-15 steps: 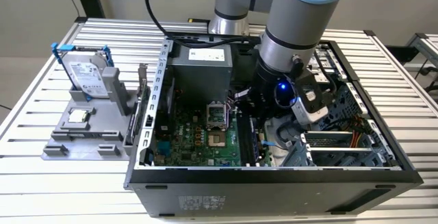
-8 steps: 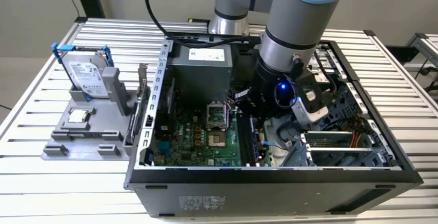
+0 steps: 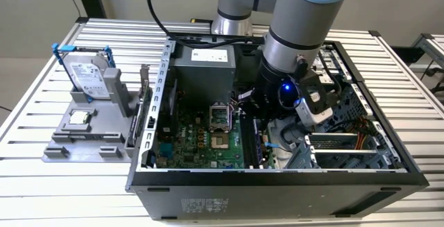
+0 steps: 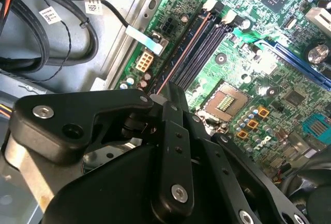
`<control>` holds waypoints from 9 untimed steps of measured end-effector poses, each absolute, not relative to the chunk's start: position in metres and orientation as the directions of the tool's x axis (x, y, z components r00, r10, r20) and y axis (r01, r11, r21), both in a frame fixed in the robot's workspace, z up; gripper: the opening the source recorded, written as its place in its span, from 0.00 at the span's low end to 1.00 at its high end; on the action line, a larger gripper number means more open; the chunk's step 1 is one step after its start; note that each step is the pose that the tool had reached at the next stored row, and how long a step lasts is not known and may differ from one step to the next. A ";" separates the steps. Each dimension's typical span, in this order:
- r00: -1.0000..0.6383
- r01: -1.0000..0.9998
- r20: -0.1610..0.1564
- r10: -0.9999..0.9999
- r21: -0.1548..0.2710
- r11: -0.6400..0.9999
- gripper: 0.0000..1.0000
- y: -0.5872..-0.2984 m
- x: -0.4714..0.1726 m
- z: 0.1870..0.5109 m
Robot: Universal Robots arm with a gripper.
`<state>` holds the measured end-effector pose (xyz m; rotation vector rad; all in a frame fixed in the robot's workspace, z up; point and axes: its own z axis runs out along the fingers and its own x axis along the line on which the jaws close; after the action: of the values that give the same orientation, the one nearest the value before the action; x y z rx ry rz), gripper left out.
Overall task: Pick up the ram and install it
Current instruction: 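Insert the ram into the slot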
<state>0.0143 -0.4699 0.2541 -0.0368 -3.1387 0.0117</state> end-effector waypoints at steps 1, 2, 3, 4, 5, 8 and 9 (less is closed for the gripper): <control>-1.000 0.023 0.003 0.023 -0.007 1.000 0.00 -0.470 0.014 0.254; -1.000 0.023 0.003 0.023 -0.007 1.000 0.00 -0.470 0.014 0.254; -1.000 0.023 0.003 0.023 -0.007 1.000 0.00 -0.470 0.014 0.254; -1.000 0.023 0.003 0.023 -0.007 1.000 0.00 -0.470 0.014 0.254; -1.000 0.023 0.003 0.023 -0.007 1.000 0.00 -0.470 0.014 0.254; -1.000 0.018 0.003 0.018 -0.007 1.000 0.00 -0.470 0.014 0.254; -1.000 0.009 0.003 0.009 -0.007 1.000 0.00 -0.470 0.014 0.254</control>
<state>0.0143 -0.4699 0.2542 -0.0136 -3.1389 0.0114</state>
